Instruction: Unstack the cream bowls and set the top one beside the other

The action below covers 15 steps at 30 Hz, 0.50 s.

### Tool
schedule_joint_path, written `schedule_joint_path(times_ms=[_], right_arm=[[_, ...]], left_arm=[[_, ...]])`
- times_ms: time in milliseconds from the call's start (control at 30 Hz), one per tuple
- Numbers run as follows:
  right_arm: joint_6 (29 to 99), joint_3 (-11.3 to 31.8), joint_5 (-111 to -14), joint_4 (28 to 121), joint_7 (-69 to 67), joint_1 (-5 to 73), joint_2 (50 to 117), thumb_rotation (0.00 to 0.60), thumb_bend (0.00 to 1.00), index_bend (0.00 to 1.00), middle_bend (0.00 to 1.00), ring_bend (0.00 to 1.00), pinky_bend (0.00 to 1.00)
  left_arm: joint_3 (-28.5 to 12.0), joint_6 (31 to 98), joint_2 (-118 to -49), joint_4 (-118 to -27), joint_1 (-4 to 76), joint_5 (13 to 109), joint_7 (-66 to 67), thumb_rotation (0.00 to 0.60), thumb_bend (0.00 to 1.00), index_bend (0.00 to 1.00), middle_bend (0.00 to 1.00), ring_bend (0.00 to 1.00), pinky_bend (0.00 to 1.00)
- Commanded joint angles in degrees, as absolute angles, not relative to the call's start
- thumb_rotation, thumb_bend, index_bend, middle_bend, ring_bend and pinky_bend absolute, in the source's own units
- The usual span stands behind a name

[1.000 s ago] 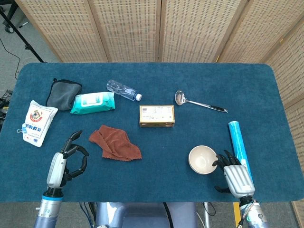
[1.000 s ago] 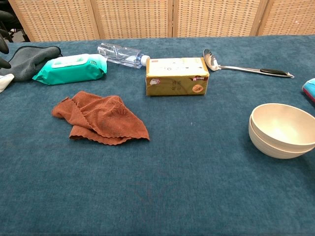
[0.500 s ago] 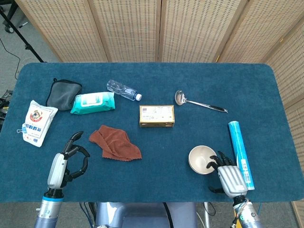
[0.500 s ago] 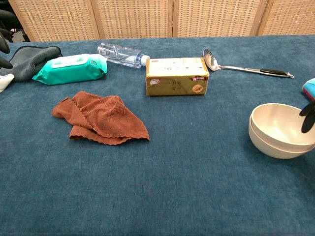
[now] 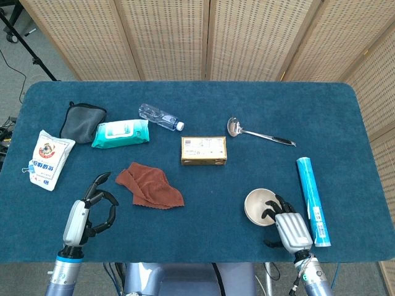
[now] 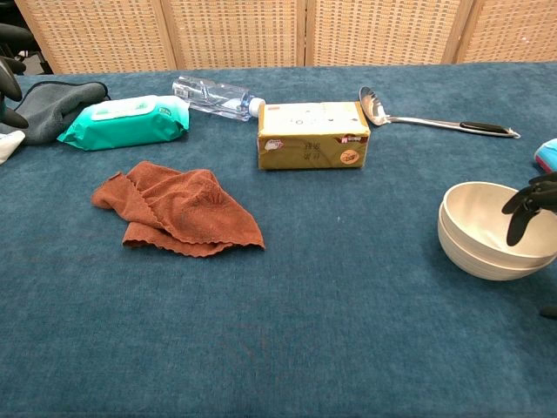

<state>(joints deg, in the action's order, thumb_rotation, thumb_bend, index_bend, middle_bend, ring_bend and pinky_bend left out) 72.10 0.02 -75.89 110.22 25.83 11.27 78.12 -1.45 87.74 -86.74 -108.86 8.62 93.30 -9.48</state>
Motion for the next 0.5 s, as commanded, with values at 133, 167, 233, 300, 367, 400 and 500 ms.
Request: schedule_joint_path(times_ms=[133,167,233,300,367,400,500], right_arm=[[72.06,0.24,-75.86,109.35,25.35,11.64,78.72,0.600,0.05,0.41,0.22,0.04,0.18],[72.09,0.28,-75.87,109.28,25.26,11.68,78.74,0.600,0.05,0.42,0.22,0.04,0.18],[72.16,0.30,-75.98,109.09,25.18,11.79,78.74,0.600,0.05,0.42,0.22,0.05,0.18],[72.23,0.32,-76.07,108.97,25.18,11.86,78.72,0.600,0.05,0.42,0.22,0.05,0.18],[72.24,0.34,-76.05,108.94,25.13,11.92,78.67,0.600,0.05,0.42,0.22,0.05,0.19],[72.23,0.36,-76.01,108.95,25.10,11.95,78.65,0.600,0.06,0.42,0.22,0.05,0.19],[72.21,0.46,-75.95,109.07,25.01,12.10,78.51,0.600,0.17,0.44,0.22,0.05,0.20]], left_arm=[[-0.84,87.14,-87.08,-108.63,8.68,93.48,-9.46,0.600,0.50,0.56,0.17,0.16,0.35],[-0.81,87.10,-87.12,-108.57,8.67,93.46,-9.45,0.600,0.50,0.56,0.17,0.16,0.35],[-0.73,87.07,-87.24,-108.50,8.65,93.48,-9.40,0.600,0.50,0.56,0.17,0.16,0.35],[-0.63,87.01,-87.31,-108.44,8.64,93.52,-9.34,0.600,0.50,0.56,0.17,0.16,0.35],[-0.55,86.93,-87.38,-108.38,8.64,93.54,-9.28,0.600,0.50,0.56,0.17,0.16,0.35],[-0.55,86.90,-87.40,-108.36,8.65,93.52,-9.27,0.600,0.50,0.56,0.17,0.16,0.35],[-0.53,86.76,-87.45,-108.33,8.68,93.45,-9.29,0.600,0.50,0.56,0.17,0.16,0.35]])
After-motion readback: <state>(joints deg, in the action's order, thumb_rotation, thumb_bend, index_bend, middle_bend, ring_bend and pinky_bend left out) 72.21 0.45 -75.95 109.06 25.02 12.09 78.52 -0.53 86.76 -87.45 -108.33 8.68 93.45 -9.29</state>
